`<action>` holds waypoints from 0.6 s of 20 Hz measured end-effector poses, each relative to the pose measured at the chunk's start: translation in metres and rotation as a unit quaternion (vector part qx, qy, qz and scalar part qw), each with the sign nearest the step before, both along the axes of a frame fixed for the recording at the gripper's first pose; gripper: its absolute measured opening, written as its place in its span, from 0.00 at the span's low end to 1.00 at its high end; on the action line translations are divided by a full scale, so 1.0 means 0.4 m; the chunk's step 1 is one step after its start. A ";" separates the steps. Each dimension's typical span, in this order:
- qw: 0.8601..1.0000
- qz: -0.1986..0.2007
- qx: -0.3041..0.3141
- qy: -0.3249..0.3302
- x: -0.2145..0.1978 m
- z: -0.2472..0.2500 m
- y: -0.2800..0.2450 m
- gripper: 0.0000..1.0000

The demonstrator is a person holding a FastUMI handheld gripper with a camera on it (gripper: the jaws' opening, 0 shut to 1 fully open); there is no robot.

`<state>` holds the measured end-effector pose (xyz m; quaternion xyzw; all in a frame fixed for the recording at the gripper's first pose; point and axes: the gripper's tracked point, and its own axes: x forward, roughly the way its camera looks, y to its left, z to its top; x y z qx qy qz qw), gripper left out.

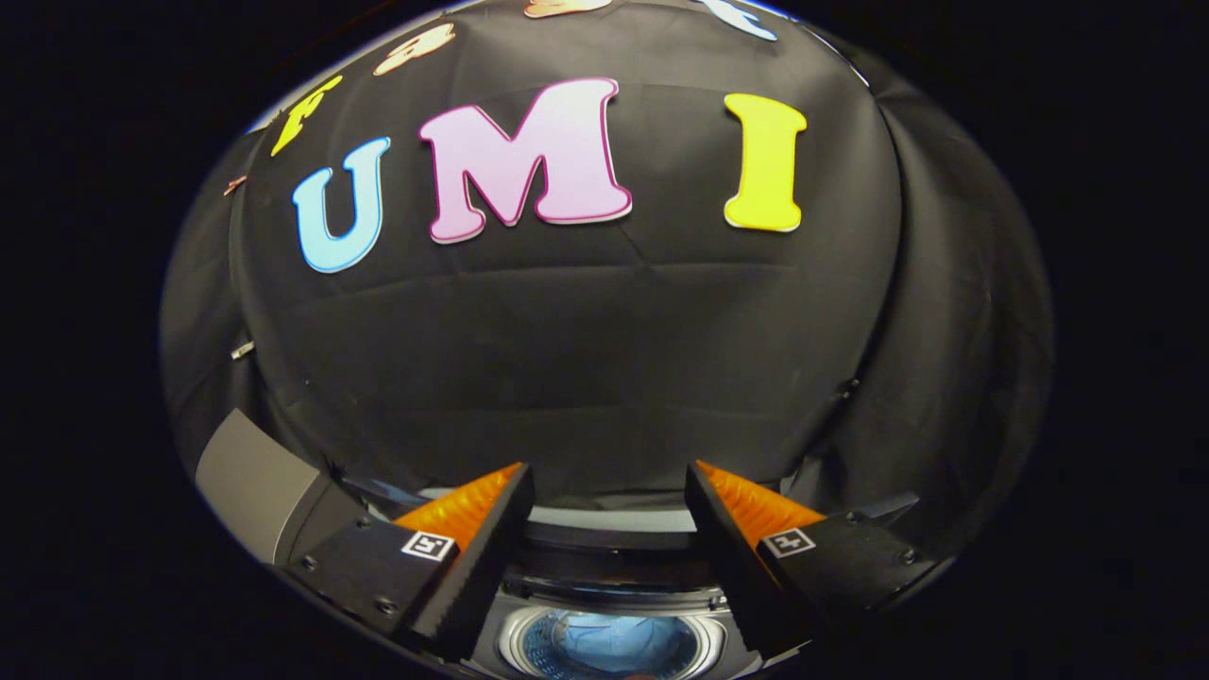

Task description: Put the clothes into the washing machine and then close the washing machine lid.

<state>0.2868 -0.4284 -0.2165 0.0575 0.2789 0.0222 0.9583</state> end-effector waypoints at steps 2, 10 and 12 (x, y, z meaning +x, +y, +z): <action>1.000 0.002 -0.005 0.008 -0.015 0.000 -0.002 1.00; 1.000 0.000 -0.013 0.014 -0.077 0.018 0.004 1.00; 1.000 0.001 -0.014 0.015 -0.102 0.021 0.002 1.00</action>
